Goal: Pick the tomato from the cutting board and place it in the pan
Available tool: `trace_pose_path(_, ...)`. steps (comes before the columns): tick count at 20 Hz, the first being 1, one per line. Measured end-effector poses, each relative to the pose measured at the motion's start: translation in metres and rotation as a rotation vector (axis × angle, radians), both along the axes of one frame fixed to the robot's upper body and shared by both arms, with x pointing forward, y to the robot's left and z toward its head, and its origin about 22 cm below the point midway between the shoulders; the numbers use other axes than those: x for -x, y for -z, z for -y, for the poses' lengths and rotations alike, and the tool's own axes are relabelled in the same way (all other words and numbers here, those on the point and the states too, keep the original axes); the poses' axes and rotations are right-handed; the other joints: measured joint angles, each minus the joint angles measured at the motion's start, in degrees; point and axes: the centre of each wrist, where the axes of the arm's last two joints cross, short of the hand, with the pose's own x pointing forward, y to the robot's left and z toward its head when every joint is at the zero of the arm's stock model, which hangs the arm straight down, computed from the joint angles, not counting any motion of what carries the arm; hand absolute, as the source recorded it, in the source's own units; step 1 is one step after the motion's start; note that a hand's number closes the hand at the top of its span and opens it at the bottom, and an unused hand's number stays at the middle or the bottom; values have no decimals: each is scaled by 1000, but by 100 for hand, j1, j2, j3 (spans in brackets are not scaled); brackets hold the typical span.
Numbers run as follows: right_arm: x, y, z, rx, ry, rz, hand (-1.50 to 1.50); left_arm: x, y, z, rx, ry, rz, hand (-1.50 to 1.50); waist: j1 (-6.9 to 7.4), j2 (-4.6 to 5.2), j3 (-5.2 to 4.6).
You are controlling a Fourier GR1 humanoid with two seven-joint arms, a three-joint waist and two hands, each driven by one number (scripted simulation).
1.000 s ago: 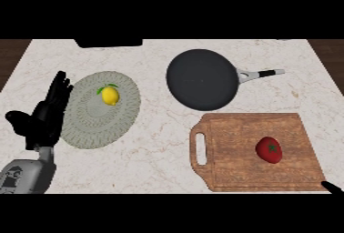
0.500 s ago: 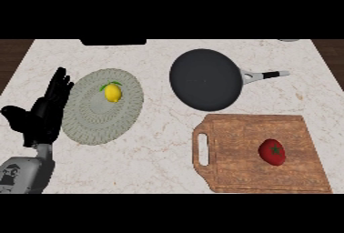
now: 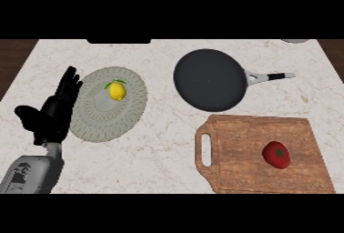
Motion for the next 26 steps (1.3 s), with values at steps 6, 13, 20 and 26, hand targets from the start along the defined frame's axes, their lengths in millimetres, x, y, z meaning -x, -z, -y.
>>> trace_pose_path(6, -14, 3, -36, -61, -84, -54, -150, -4, 0, 0, 2, 2, 1, 0, 27, 6, 2)
trace_pose_path(13, -21, 20, -63, -42, -61, -140, -150, 5, 1, -10, 1, -3, 4, 0, 25, 0, 3)
trace_pose_path(20, -24, 40, -63, -14, 17, -188, -150, -2, -4, -7, -2, -10, 6, 0, -7, -3, 5)
trace_pose_path(26, -43, 56, -54, 4, 38, -260, -150, -5, -6, -9, 2, -6, 5, 0, -3, 0, 6)
